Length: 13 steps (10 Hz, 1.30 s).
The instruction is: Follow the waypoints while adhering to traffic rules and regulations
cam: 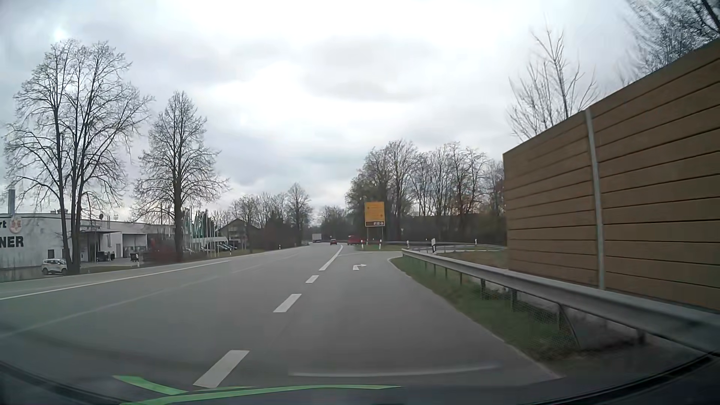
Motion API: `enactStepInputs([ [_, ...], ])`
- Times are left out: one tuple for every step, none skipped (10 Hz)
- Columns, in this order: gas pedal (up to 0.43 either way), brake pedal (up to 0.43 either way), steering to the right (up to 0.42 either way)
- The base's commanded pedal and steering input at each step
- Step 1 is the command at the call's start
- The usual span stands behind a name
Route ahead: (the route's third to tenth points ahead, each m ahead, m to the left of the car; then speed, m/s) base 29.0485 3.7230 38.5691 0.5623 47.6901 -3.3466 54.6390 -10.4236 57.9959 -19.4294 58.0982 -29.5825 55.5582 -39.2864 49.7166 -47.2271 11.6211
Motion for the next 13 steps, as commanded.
enactStepInputs([
  [0.0,0.122,-0.005],
  [0.0,0.128,-0.005],
  [0.0,0.134,-0.005],
  [0.0,0.134,-0.005],
  [0.0,0.14,-0.005],
  [0.0,0.14,-0.005],
  [0.0,0.146,-0.005],
  [0.0,0.152,-0.005],
  [0.0,0.152,-0.005],
  [0.0,0.152,-0.004],
  [0.0,0.152,-0.004],
  [0.0,0.152,-0.002],
  [0.0,0.159,-0.001],
])
